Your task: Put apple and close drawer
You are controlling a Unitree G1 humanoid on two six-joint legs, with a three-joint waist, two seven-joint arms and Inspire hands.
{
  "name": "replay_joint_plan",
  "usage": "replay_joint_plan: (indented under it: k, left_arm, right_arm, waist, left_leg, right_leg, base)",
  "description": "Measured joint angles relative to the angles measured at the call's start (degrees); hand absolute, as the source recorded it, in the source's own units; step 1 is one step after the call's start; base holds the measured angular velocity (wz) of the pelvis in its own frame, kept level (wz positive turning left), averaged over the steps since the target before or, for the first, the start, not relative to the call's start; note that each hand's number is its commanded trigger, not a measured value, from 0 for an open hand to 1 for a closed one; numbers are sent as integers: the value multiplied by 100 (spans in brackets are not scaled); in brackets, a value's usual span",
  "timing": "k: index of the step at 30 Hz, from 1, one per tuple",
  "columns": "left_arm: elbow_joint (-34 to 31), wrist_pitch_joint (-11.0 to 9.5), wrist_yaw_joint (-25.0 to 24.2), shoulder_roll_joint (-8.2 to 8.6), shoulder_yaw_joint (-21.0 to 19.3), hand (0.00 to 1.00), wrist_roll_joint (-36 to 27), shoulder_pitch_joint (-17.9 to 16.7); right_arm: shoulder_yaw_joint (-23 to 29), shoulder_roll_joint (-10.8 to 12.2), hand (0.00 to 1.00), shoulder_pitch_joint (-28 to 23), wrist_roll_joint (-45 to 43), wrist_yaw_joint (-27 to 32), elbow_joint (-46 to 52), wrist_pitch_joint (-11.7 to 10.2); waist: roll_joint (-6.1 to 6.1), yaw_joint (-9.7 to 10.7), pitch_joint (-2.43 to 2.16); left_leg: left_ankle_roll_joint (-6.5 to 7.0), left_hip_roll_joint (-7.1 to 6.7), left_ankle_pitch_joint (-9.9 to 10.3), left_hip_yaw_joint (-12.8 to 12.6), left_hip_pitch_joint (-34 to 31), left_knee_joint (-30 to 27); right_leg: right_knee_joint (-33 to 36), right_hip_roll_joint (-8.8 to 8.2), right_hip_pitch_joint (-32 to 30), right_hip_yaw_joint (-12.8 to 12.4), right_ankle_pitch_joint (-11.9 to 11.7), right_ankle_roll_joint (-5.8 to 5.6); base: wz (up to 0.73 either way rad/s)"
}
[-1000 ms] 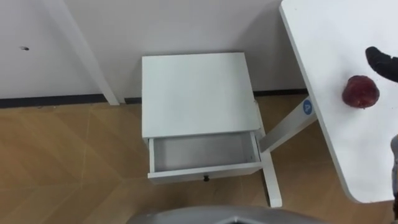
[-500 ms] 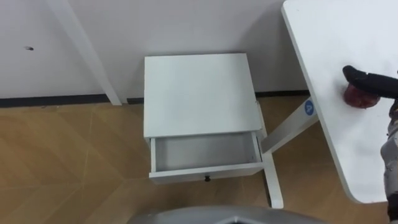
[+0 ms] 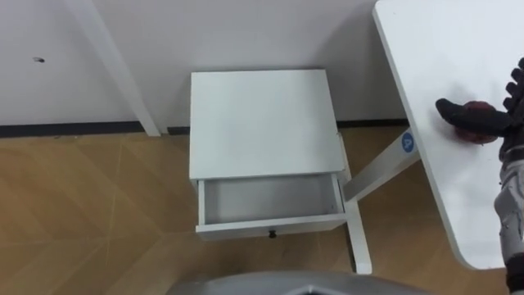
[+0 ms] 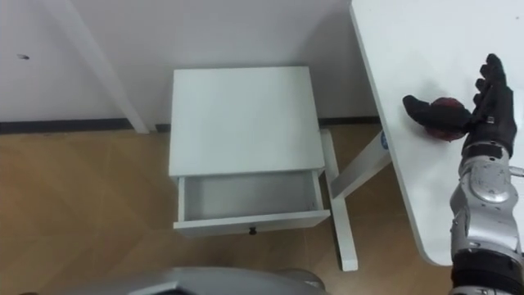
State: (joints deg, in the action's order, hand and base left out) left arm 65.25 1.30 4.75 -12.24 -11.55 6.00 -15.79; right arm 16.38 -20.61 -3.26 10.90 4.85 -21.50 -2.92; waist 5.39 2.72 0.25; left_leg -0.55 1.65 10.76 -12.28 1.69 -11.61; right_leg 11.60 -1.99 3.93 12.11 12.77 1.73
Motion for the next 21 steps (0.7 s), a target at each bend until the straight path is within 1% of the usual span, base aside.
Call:
replay_joint_plan:
  k: [6, 10, 15, 18, 21]
  left_arm:
    - [-5, -5, 0, -11, 0, 0, 0, 1]
    - [-1, -5, 0, -11, 1, 0, 0, 1]
    - [-1, -5, 0, -14, 2, 0, 0, 29]
    - [0, -11, 1, -14, 2, 0, 0, 97]
    - [2, -44, 2, -29, -6, 0, 44, 110]
  right_arm:
    - [-57, 0, 0, 0, -58, -79, -147, 0]
    - [-57, 0, 0, 0, -255, -91, -258, -9]
    - [-119, 0, 0, -1, -473, -240, -283, -9]
    - [-180, 1, 0, -1, -652, -303, -286, -9]
    - [-178, 1, 0, -1, -884, -337, -286, -9]
  waist:
    - [87, 4, -20]
    - [83, 5, -18]
    - [49, 11, -13]
    - [18, 4, -1]
    - [1, -4, -4]
  left_leg:
    - [0, -1, 0, 37, -1, -2]
    - [0, 2, 0, 36, -8, -9]
    - [0, 2, 0, 34, -17, -13]
    - [0, -1, 0, 34, -18, -13]
    - [0, -2, 0, 34, -20, -8]
  right_leg:
    - [1, -1, 6, 14, 0, 0]
    - [8, -1, 5, 23, 0, 0]
    - [3, -2, 10, 43, 0, 0]
    - [2, -4, 11, 42, 0, 0]
    - [-2, -4, 18, 46, 0, 0]
  base:
    - [0]
    - [0]
    - [0]
    - [0]
    - [0]
